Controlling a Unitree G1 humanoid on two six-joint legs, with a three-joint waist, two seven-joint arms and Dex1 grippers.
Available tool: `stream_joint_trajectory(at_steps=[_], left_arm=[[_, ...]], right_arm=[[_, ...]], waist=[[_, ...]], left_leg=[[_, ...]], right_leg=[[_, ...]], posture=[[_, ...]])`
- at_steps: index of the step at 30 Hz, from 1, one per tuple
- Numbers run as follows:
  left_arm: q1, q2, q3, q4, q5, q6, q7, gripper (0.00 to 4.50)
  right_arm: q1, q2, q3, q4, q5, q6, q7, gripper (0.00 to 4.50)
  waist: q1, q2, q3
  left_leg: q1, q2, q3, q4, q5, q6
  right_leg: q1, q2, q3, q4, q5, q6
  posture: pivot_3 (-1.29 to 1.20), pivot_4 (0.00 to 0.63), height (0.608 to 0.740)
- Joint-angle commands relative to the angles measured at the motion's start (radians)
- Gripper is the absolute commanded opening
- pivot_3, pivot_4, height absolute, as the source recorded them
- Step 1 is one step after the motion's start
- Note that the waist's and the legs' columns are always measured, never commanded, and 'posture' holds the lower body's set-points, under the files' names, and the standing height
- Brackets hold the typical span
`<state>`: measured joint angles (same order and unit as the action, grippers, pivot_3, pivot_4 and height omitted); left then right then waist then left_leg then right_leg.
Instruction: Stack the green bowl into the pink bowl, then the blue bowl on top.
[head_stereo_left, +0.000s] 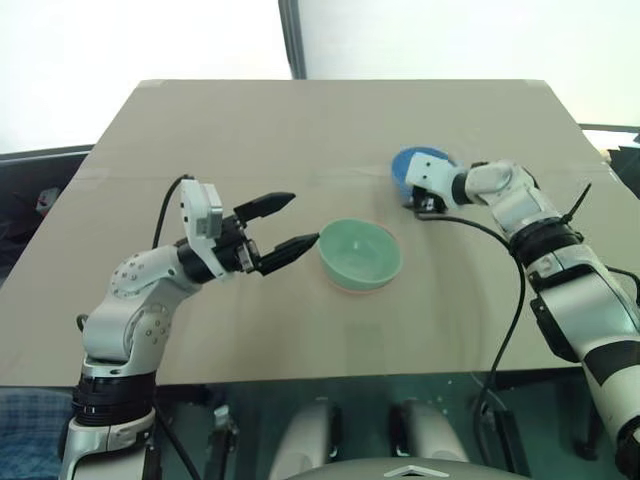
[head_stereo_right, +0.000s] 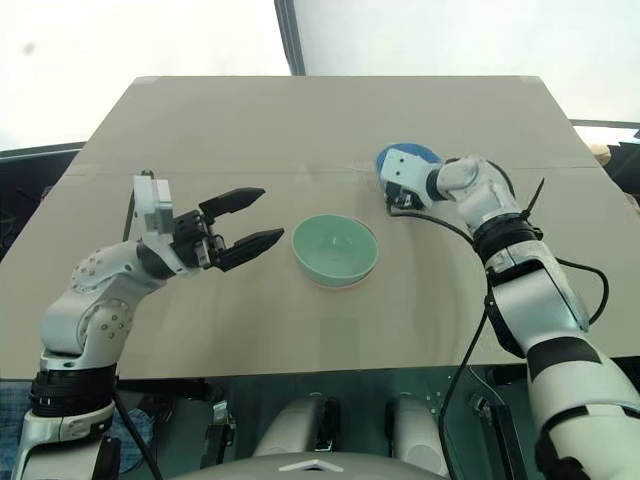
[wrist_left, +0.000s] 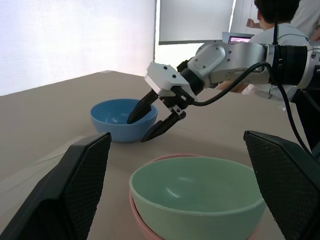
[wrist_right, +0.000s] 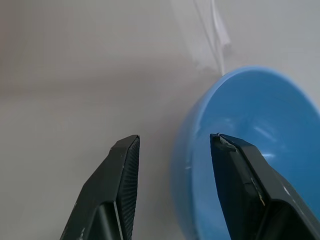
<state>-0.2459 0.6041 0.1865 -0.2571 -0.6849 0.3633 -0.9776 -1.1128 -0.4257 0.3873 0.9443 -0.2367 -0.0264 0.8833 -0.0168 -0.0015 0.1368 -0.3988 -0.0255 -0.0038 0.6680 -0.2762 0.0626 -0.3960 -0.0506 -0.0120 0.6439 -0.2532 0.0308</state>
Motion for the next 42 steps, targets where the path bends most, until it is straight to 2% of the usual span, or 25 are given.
stream_joint_trajectory(at_steps=[1,5,18,25,27,31,36,42], left_arm=[[0.005,0.001,0.029,-0.040,0.006,-0.032,0.020,4.50],[-0.002,-0.004,0.039,-0.031,0.015,-0.053,0.045,4.50],[-0.010,-0.007,0.041,-0.015,0.029,-0.090,0.081,4.50],[-0.009,-0.005,0.034,-0.016,0.029,-0.091,0.079,4.50],[-0.008,-0.005,0.035,-0.016,0.029,-0.093,0.078,4.50],[-0.001,-0.001,0.042,-0.018,0.027,-0.093,0.077,4.50],[0.011,0.005,0.047,-0.025,0.018,-0.084,0.069,4.50],[0.001,0.017,0.033,0.000,0.008,-0.067,0.025,4.50]], right_arm=[[-0.039,0.013,-0.004,0.064,-0.036,-0.064,-0.037,1.54],[-0.050,0.022,-0.014,0.110,-0.052,-0.090,-0.046,0.09],[-0.054,0.019,-0.034,0.130,-0.062,-0.116,-0.038,0.09],[-0.024,-0.028,-0.064,-0.008,-0.023,-0.088,0.032,0.09],[0.005,-0.054,-0.083,-0.112,-0.001,-0.037,0.066,0.09],[0.098,-0.154,-0.125,-0.499,0.066,0.137,0.206,0.09],[0.212,-0.258,-0.172,-1.015,0.248,0.479,0.378,0.09],[0.325,-0.331,-0.149,-1.402,0.402,0.730,0.420,0.09]], waist=[[-0.001,0.000,0.000],[-0.001,0.000,0.000],[-0.001,0.000,0.000],[0.000,0.001,0.001],[0.001,0.001,0.001],[0.005,0.001,0.001],[0.003,0.002,0.001],[0.007,0.001,0.001]], left_leg=[[0.000,0.000,0.000,0.000,0.000,0.000],[0.000,0.000,0.000,0.000,0.000,-0.001],[0.000,0.000,0.000,0.000,0.001,-0.001],[0.000,0.000,0.000,0.000,0.000,-0.001],[0.000,0.000,0.000,0.000,0.000,-0.001],[0.000,0.000,-0.001,-0.001,0.000,-0.001],[-0.001,0.001,-0.001,-0.002,0.000,0.000],[0.000,0.001,-0.002,-0.002,-0.001,0.002]], right_leg=[[0.000,0.000,0.000,0.000,0.000,0.000],[0.000,0.000,0.000,0.001,0.000,0.000],[0.000,0.000,0.000,0.001,0.000,0.000],[0.000,0.000,0.000,0.001,0.000,0.000],[0.000,0.000,0.000,0.001,0.000,0.000],[0.000,0.000,0.000,0.000,0.000,0.000],[-0.001,-0.001,0.000,-0.001,0.000,0.000],[0.000,-0.002,-0.001,-0.001,0.000,0.000]], posture=[[0.00,0.150,0.740],[0.00,0.150,0.740],[0.00,0.150,0.740],[0.00,0.150,0.740],[0.00,0.150,0.740],[0.00,0.150,0.740],[0.00,0.150,0.740],[0.00,0.150,0.740]])
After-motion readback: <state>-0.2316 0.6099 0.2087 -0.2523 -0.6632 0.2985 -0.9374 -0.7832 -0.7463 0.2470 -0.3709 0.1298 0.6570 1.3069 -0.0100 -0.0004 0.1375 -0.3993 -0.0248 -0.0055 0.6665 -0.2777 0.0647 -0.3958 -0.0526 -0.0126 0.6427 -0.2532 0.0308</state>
